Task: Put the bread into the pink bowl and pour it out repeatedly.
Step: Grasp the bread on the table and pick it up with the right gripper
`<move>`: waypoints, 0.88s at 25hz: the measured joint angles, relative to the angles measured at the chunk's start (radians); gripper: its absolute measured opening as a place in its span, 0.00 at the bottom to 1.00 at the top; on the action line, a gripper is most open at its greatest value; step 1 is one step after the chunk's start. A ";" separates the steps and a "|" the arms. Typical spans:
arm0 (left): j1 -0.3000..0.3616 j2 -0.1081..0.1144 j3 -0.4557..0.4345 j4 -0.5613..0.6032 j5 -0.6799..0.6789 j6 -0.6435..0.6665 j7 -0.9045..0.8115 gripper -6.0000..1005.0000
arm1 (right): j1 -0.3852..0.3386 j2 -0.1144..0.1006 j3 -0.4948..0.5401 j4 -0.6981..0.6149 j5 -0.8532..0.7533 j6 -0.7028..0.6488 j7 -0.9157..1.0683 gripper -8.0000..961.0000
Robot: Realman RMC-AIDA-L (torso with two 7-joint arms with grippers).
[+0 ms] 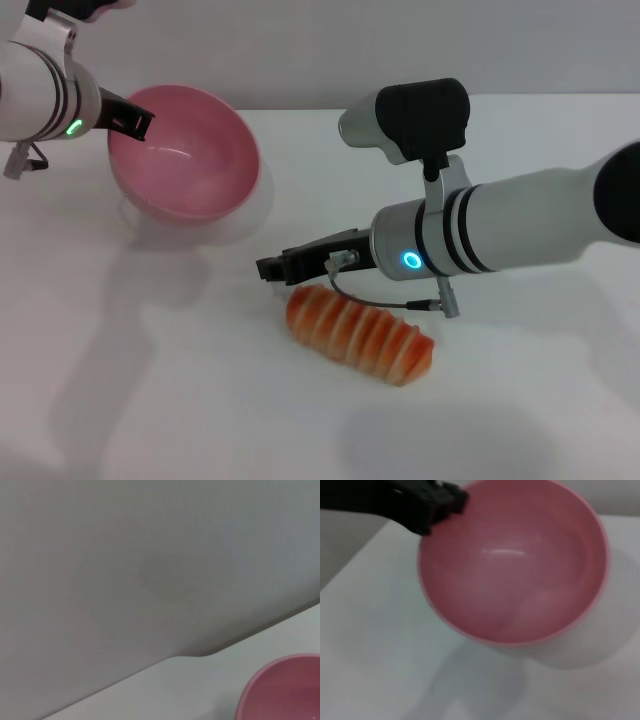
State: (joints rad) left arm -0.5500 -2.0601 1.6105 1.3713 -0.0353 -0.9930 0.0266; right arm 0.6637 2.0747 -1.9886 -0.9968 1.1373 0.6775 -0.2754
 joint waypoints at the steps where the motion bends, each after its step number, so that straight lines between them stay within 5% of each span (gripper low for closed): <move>1: 0.000 0.000 0.000 0.000 0.000 0.000 0.000 0.05 | -0.008 0.000 -0.001 -0.012 -0.006 0.000 0.000 0.29; 10: -0.015 0.000 -0.003 0.000 0.000 -0.009 0.001 0.05 | -0.025 0.005 -0.010 0.013 -0.016 -0.003 0.004 0.50; 15: -0.027 0.001 -0.008 -0.012 0.001 -0.010 0.002 0.05 | -0.029 0.006 -0.010 0.011 -0.014 0.000 0.007 0.74; 22: -0.059 0.001 -0.008 -0.051 0.002 -0.016 0.003 0.05 | -0.031 0.007 -0.019 0.020 -0.012 0.008 0.025 0.83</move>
State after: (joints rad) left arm -0.6086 -2.0590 1.6025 1.3207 -0.0338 -1.0087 0.0292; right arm 0.6322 2.0817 -2.0079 -0.9771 1.1254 0.6854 -0.2504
